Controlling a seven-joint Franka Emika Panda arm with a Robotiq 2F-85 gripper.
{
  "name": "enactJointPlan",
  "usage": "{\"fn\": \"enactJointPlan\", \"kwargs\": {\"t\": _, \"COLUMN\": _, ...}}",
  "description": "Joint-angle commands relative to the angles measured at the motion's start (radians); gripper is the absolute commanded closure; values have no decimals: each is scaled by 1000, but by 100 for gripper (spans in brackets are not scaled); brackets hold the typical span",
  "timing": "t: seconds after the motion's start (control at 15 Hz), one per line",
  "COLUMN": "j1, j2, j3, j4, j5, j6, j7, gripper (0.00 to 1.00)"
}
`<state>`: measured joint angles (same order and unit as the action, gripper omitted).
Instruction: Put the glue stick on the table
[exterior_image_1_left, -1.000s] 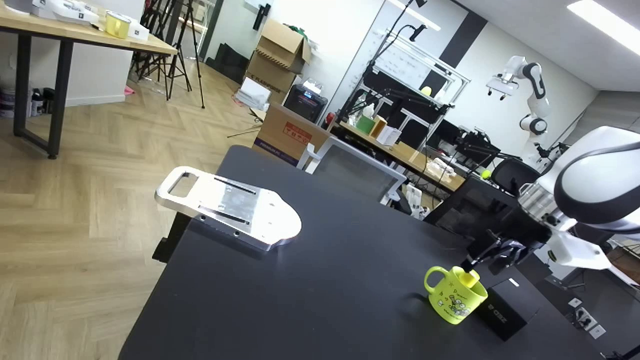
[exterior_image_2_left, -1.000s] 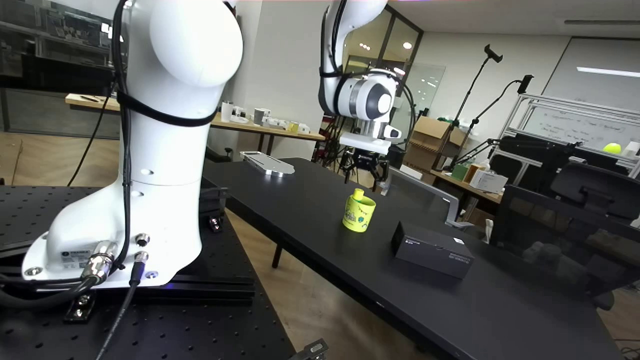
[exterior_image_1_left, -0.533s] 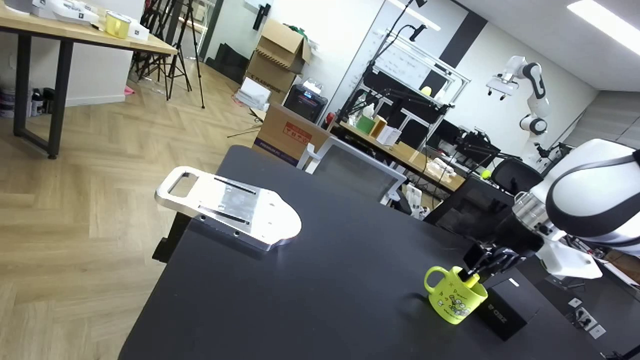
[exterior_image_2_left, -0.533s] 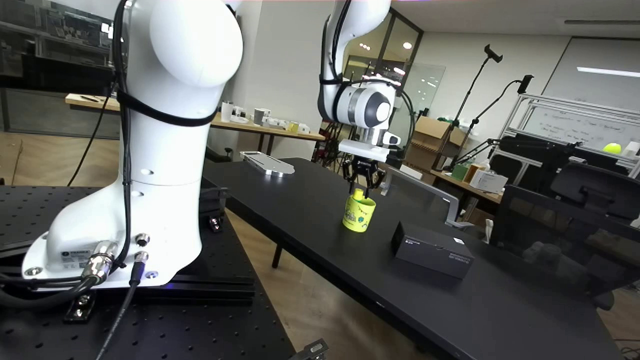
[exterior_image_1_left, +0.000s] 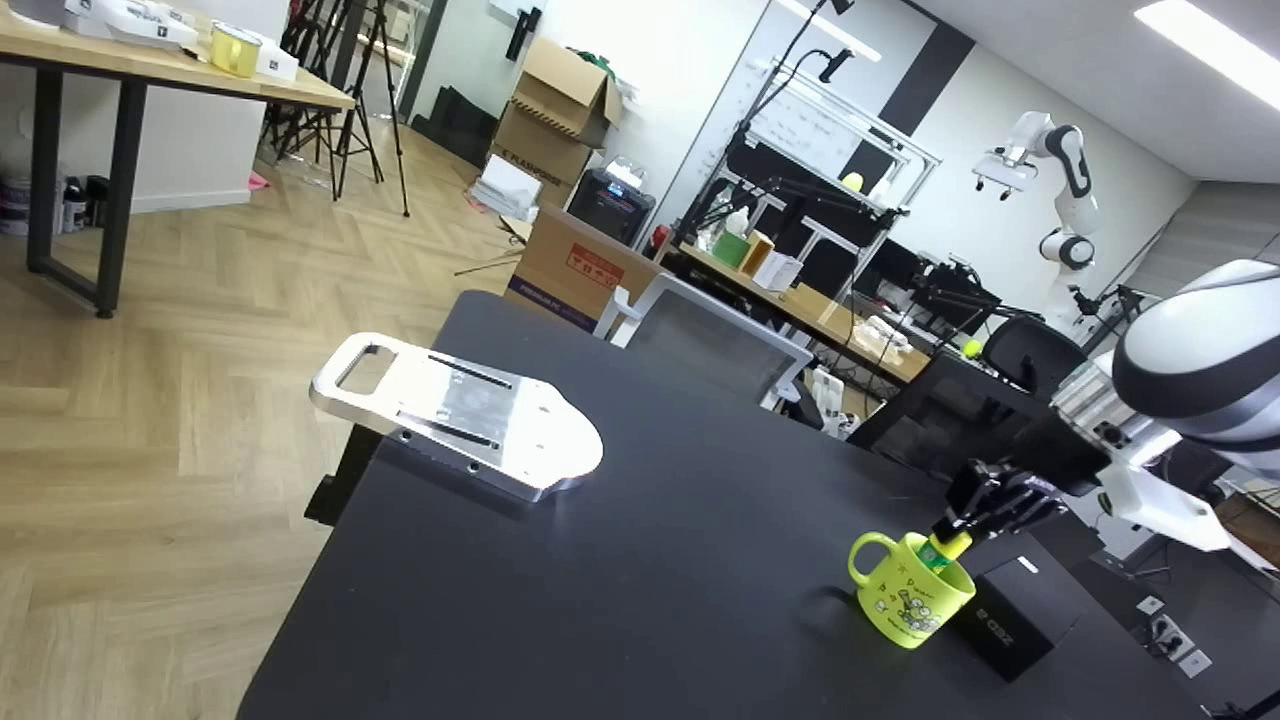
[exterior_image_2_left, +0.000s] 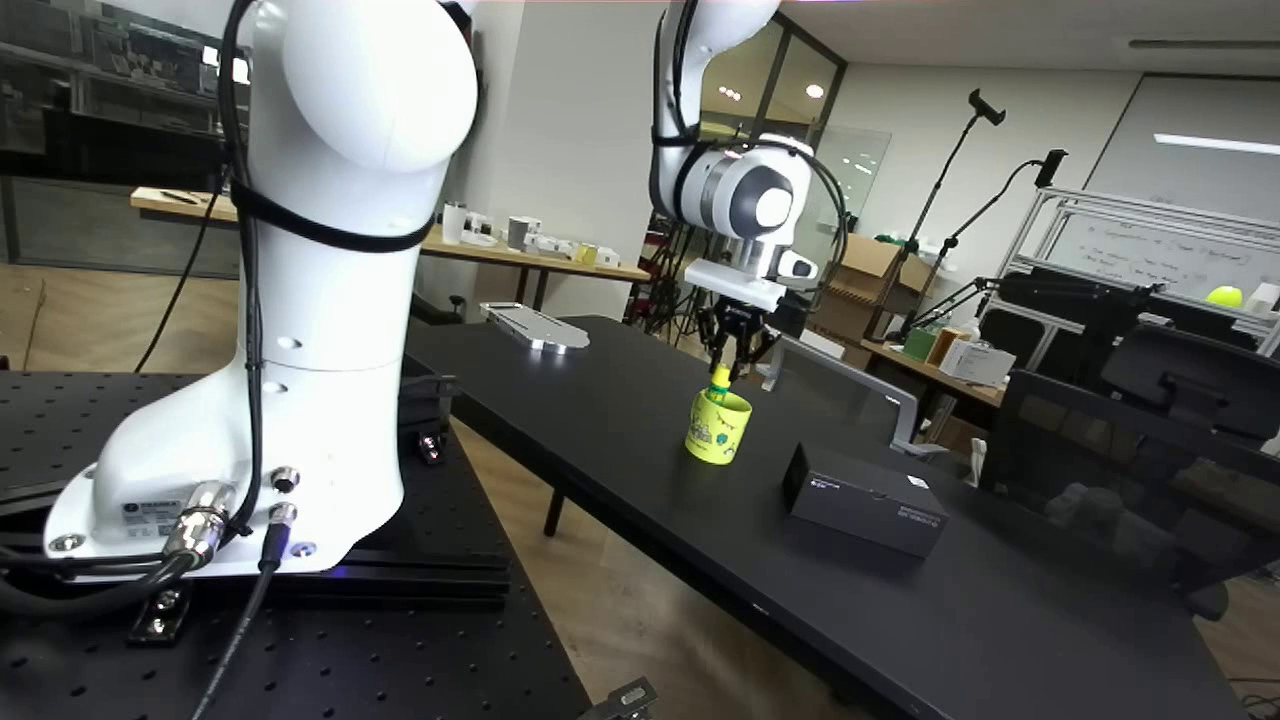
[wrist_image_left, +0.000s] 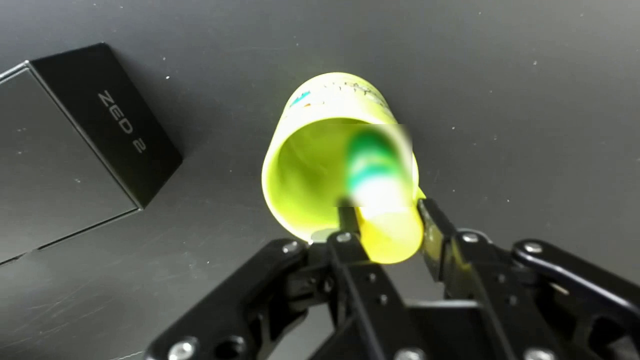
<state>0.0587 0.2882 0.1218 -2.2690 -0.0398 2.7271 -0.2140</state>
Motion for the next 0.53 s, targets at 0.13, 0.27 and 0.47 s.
{"fn": "enactJointPlan", "kwargs": {"t": 0.13, "j1": -50, "j2": -209, "j3": -20, "j4": -30, "j5": 54, "j6": -117, "j7": -11, "gripper": 91}}
{"fn": "enactJointPlan", "kwargs": {"t": 0.27, "j1": -65, "j2": -275, "j3": -38, "j4": -34, "j5": 80, "j6": -162, "j7": -32, "gripper": 91}}
{"fn": "enactJointPlan", "kwargs": {"t": 0.47, "j1": -87, "j2": -345, "j3": -93, "j4": -31, "j5": 73, "j6": -266, "j7": -50, "gripper": 91}}
